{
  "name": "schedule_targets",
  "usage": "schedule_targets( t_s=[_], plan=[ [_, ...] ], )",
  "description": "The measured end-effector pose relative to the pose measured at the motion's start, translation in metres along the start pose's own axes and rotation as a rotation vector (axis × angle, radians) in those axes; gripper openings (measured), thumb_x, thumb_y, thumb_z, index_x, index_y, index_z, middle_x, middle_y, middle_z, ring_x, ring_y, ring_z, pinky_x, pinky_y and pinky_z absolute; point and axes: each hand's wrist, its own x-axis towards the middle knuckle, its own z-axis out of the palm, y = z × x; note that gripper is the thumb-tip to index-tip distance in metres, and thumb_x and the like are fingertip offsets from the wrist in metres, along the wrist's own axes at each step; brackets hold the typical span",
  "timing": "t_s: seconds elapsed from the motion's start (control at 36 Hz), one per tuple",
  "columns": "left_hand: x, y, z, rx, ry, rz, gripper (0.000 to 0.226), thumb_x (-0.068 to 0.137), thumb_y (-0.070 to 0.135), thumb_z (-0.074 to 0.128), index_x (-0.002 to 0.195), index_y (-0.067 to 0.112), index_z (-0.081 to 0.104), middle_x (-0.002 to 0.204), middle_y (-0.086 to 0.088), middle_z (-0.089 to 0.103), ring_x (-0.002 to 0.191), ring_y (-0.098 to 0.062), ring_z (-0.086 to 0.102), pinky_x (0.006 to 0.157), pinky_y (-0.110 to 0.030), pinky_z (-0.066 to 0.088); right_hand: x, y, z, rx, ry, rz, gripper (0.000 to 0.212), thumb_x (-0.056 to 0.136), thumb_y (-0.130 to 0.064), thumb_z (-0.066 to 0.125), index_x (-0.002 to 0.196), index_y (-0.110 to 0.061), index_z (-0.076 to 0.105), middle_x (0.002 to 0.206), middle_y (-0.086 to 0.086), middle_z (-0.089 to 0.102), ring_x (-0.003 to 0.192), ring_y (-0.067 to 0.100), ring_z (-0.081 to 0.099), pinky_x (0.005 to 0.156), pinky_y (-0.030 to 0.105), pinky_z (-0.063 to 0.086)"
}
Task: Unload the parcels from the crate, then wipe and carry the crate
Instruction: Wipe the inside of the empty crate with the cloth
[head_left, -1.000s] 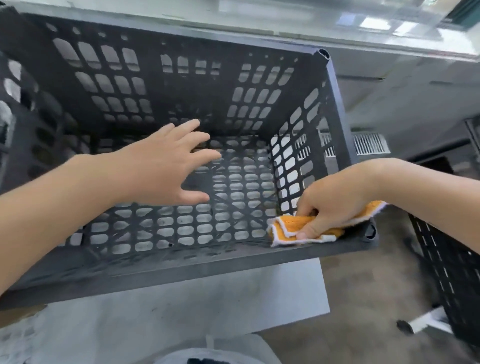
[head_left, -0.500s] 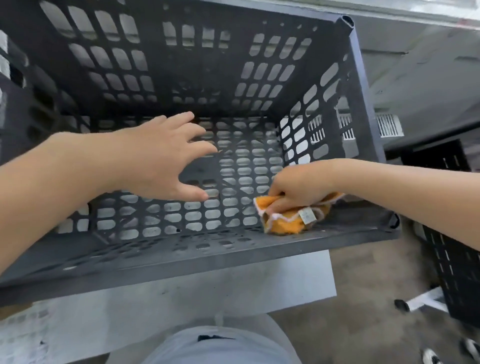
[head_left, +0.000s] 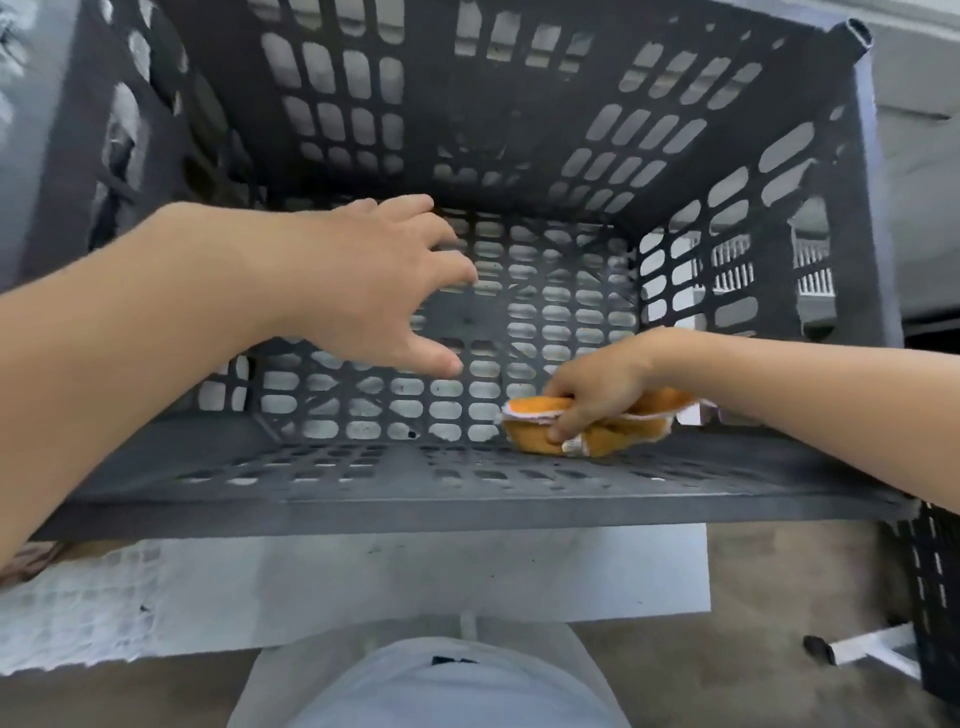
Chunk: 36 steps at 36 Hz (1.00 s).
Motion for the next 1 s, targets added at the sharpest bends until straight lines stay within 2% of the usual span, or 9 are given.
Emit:
schedule_targets(
  t_s=[0.11,0.25,0.39,0.61,0.69,0.81,0.83,0.89,1.0],
  plan=[
    [0.001,-0.003,-0.002,0.002,-0.005,0.000,0.091,0.076,0.078,0.034,0.153,0.032,0.019,0.158,0.002,0.019,0.146,-0.019,0.007,0.119,-0.043,0.021,0.023,-0.008,0.000,-0.048,0.137,0.005,0.017,0.096,-0.046,0.056,0.094,-0.029,0.053,0.090,-0.006,0.060,0.092,0.023,0.058,0.081,0.036,0.046],
    [0.001,-0.003,0.002,0.028,-0.027,-0.007,0.091,0.077,0.078,0.033,0.153,0.031,0.017,0.158,0.003,0.018,0.146,-0.017,0.006,0.120,-0.042,0.021,0.031,-0.017,0.016,-0.128,-0.023,0.040,0.037,0.098,-0.056,0.042,0.104,-0.021,0.051,0.101,0.000,0.057,0.096,0.023,0.054,0.085,0.036,0.042],
    [0.001,-0.001,0.003,0.024,-0.038,-0.010,0.091,0.077,0.078,0.033,0.154,0.031,0.017,0.158,0.003,0.018,0.146,-0.017,0.007,0.119,-0.040,0.021,-0.006,-0.012,0.006,0.040,-0.063,0.029,0.028,0.096,-0.055,0.049,0.087,-0.029,0.055,0.092,-0.005,0.062,0.090,0.020,0.060,0.089,0.040,0.050],
    [0.001,0.001,-0.001,-0.037,-0.039,-0.010,0.085,0.082,0.074,0.042,0.153,0.034,0.019,0.159,0.006,0.015,0.148,-0.016,0.000,0.120,-0.040,0.015,-0.082,-0.017,-0.006,0.129,-0.017,-0.063,0.021,0.091,-0.050,0.059,0.082,-0.031,0.062,0.080,-0.013,0.068,0.076,0.008,0.064,0.069,0.023,0.049],
    [0.000,0.002,-0.002,-0.034,-0.049,-0.009,0.085,0.083,0.074,0.042,0.153,0.033,0.017,0.160,0.006,0.014,0.148,-0.016,0.000,0.120,-0.041,0.014,-0.110,-0.020,-0.014,0.253,-0.085,-0.145,0.017,0.083,-0.051,0.061,0.074,-0.038,0.065,0.072,-0.019,0.068,0.067,0.001,0.065,0.064,0.018,0.049],
    [0.001,0.002,-0.002,-0.037,-0.049,-0.004,0.085,0.084,0.073,0.042,0.153,0.032,0.018,0.161,0.006,0.013,0.149,-0.016,0.000,0.121,-0.041,0.013,-0.128,-0.021,-0.023,0.306,-0.159,-0.198,0.015,0.092,-0.028,0.057,0.080,-0.020,0.059,0.056,-0.017,0.064,0.047,-0.003,0.060,0.047,0.009,0.044],
    [0.002,0.002,-0.002,-0.038,-0.046,-0.003,0.085,0.084,0.073,0.042,0.153,0.032,0.018,0.160,0.005,0.014,0.149,-0.016,0.000,0.121,-0.041,0.013,-0.128,-0.021,-0.024,0.293,-0.157,-0.191,0.014,0.092,-0.028,0.057,0.081,-0.020,0.059,0.057,-0.017,0.064,0.047,-0.004,0.060,0.047,0.008,0.044],
    [0.002,0.001,-0.002,-0.034,-0.034,-0.002,0.085,0.083,0.074,0.043,0.153,0.032,0.019,0.160,0.005,0.015,0.148,-0.017,0.001,0.121,-0.041,0.014,-0.122,-0.025,-0.024,0.244,-0.115,-0.165,0.016,0.087,-0.040,0.058,0.082,-0.026,0.062,0.066,-0.019,0.068,0.058,-0.002,0.064,0.057,0.012,0.048],
    [0.002,-0.003,-0.002,0.004,-0.014,-0.023,0.087,0.081,0.075,0.041,0.153,0.032,0.018,0.159,0.003,0.017,0.148,-0.019,0.003,0.121,-0.045,0.017,-0.085,-0.035,-0.025,0.197,0.101,-0.107,0.021,0.093,-0.049,0.055,0.089,-0.029,0.063,0.086,-0.012,0.072,0.074,0.005,0.068,0.071,0.021,0.051]
  ],
)
